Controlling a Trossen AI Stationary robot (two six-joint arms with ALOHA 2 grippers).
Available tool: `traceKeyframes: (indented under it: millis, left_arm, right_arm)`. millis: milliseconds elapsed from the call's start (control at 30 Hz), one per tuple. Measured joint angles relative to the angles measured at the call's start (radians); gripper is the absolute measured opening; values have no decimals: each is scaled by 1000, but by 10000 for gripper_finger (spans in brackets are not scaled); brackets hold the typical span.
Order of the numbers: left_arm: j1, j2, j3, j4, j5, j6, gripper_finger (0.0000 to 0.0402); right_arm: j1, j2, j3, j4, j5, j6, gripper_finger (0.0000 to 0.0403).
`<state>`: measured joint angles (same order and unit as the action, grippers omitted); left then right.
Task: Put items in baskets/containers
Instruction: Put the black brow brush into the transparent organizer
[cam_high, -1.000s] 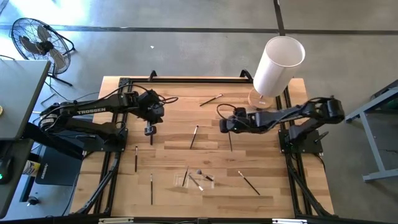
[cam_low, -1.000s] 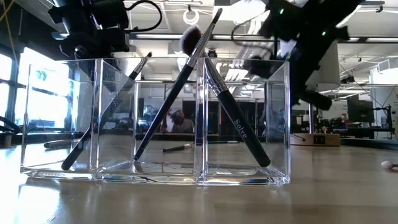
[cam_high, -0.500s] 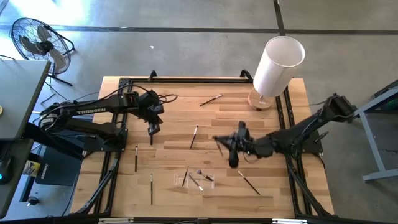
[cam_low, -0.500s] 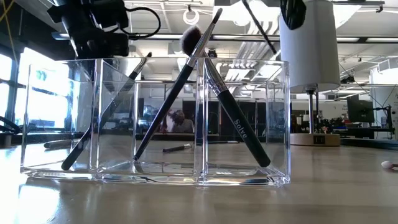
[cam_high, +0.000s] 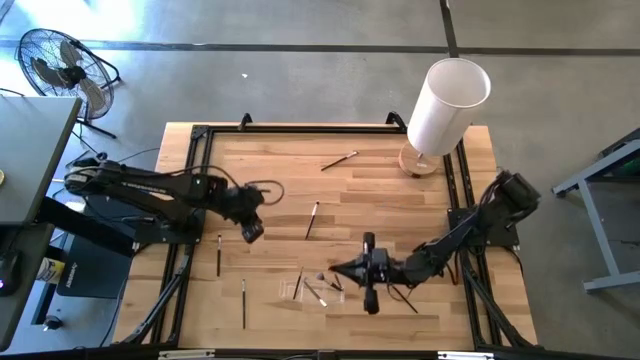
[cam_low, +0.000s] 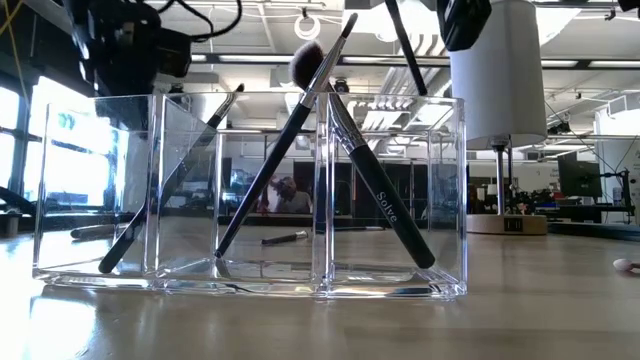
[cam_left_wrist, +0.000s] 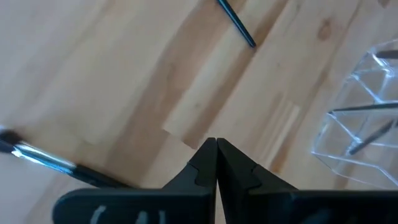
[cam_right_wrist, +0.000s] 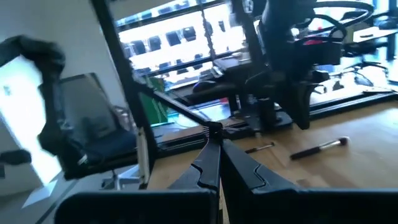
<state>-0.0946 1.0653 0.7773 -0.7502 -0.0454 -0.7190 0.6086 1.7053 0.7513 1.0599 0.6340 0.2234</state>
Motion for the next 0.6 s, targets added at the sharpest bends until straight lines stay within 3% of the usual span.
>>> traceKeyframes:
  millis: [167, 300, 433, 600]
  left_arm:
    - [-129, 0, 0, 0, -63, -130, 0]
    - [-203, 0, 0, 0, -109, -211, 0]
    - [-252, 0, 0, 0, -129, -263, 0]
    - [-286, 0, 0, 1, -131, -307, 0]
  right_arm:
    - [21, 47, 0, 11, -6, -19, 0]
    - [23, 52, 0, -32, 17, 79, 9]
    - [18, 52, 0, -93, 15, 173, 37]
    - [19, 33, 0, -118, 3, 152, 86]
